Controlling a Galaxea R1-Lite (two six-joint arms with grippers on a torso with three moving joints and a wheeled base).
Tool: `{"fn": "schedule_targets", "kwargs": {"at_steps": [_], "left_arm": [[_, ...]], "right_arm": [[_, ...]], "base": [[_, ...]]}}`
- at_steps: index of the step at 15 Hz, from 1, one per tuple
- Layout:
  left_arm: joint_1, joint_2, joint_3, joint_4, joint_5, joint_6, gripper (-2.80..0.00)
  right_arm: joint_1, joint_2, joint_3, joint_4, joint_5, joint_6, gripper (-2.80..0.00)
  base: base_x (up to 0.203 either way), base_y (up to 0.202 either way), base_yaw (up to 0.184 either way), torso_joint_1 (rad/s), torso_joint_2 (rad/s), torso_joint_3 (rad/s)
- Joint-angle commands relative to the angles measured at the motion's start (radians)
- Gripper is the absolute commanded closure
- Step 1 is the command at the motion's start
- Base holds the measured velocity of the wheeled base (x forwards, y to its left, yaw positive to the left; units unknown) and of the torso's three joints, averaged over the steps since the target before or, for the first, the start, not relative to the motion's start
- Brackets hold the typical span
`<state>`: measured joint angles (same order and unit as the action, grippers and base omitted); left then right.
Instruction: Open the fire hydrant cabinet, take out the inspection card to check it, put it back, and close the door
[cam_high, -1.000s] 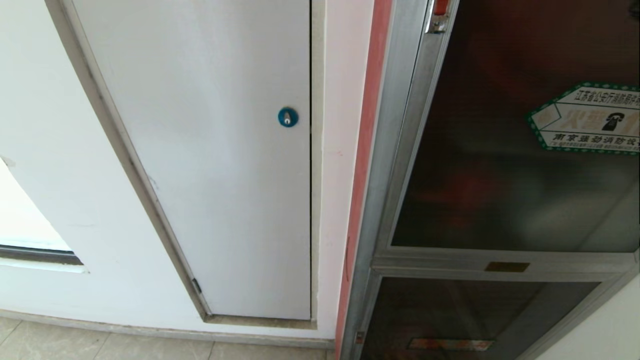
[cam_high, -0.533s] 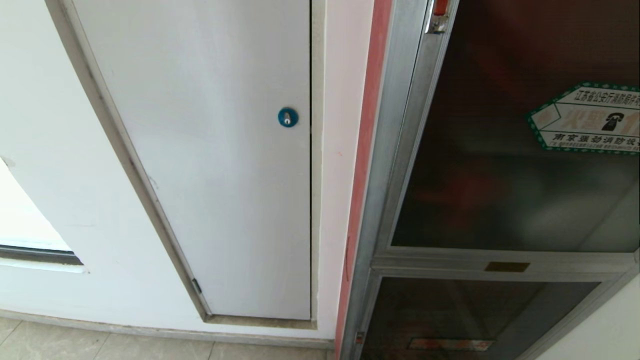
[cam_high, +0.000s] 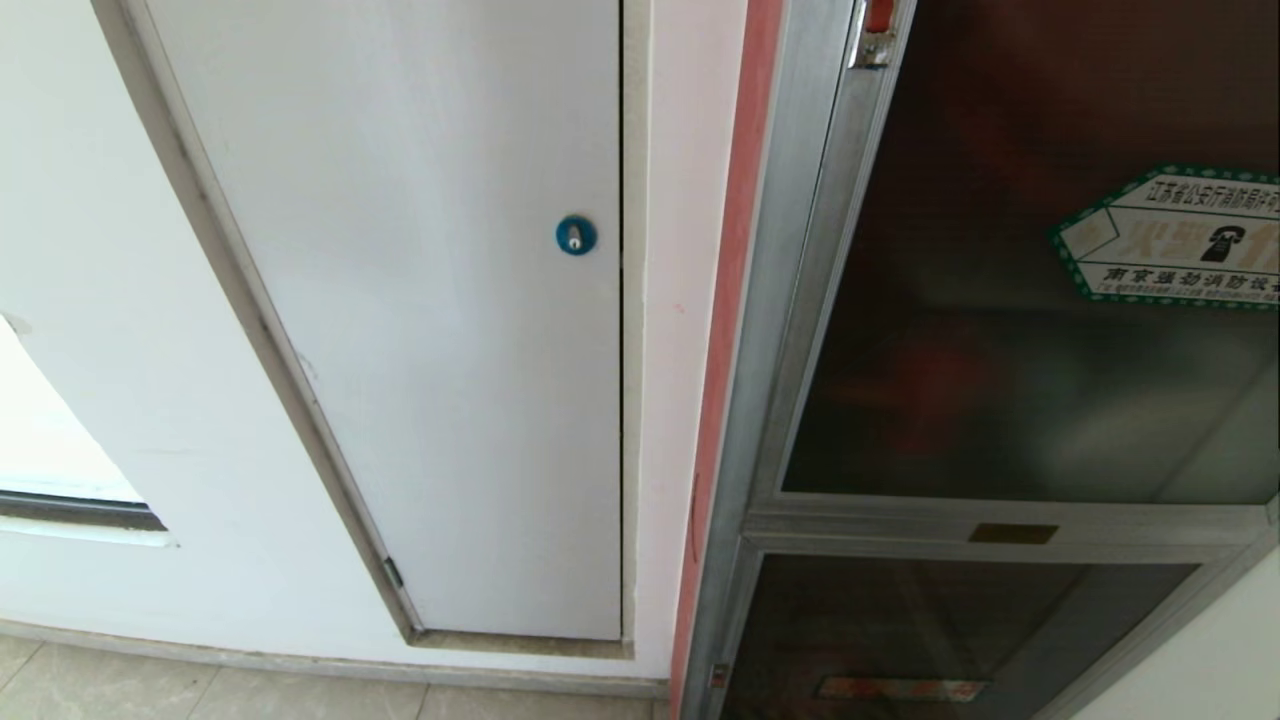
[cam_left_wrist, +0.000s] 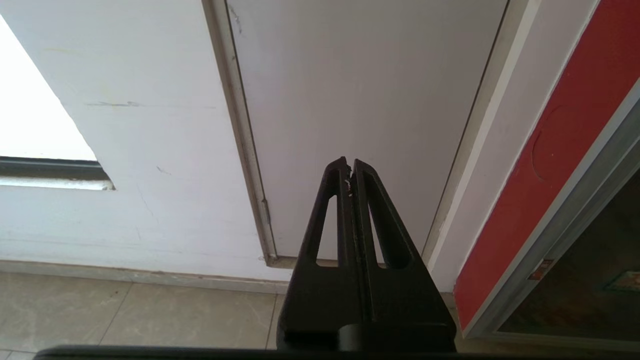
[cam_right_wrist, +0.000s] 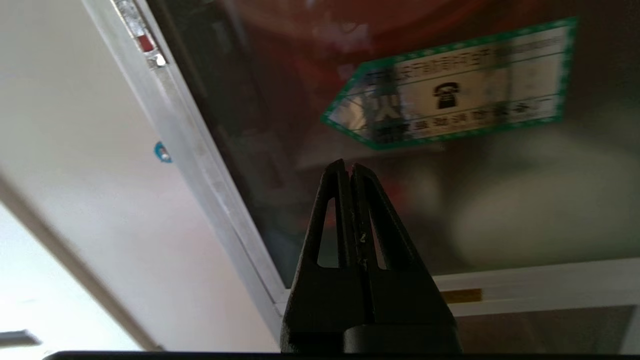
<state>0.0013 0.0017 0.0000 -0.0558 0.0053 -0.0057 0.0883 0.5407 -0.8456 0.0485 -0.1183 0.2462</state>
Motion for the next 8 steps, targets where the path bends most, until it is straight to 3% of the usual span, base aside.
{"fn": "schedule_targets", "kwargs": {"at_steps": [1, 8], "left_arm": [[0.000, 0.001, 0.020, -0.001, 0.001, 0.000, 0.00], [0.000, 0.001, 0.020, -0.001, 0.001, 0.000, 0.00]], "right_arm": [[-0.034, -0.100, 0.037, 0.007, -0.002, 0.000, 0.00], [-0.050, -0.316, 0.196, 0.095, 0.002, -0.060, 0.00]], "base": [[0.000, 0.000, 0.000, 0.000, 0.00, 0.000], [0.000, 0.000, 0.000, 0.000, 0.00, 0.000]]}}
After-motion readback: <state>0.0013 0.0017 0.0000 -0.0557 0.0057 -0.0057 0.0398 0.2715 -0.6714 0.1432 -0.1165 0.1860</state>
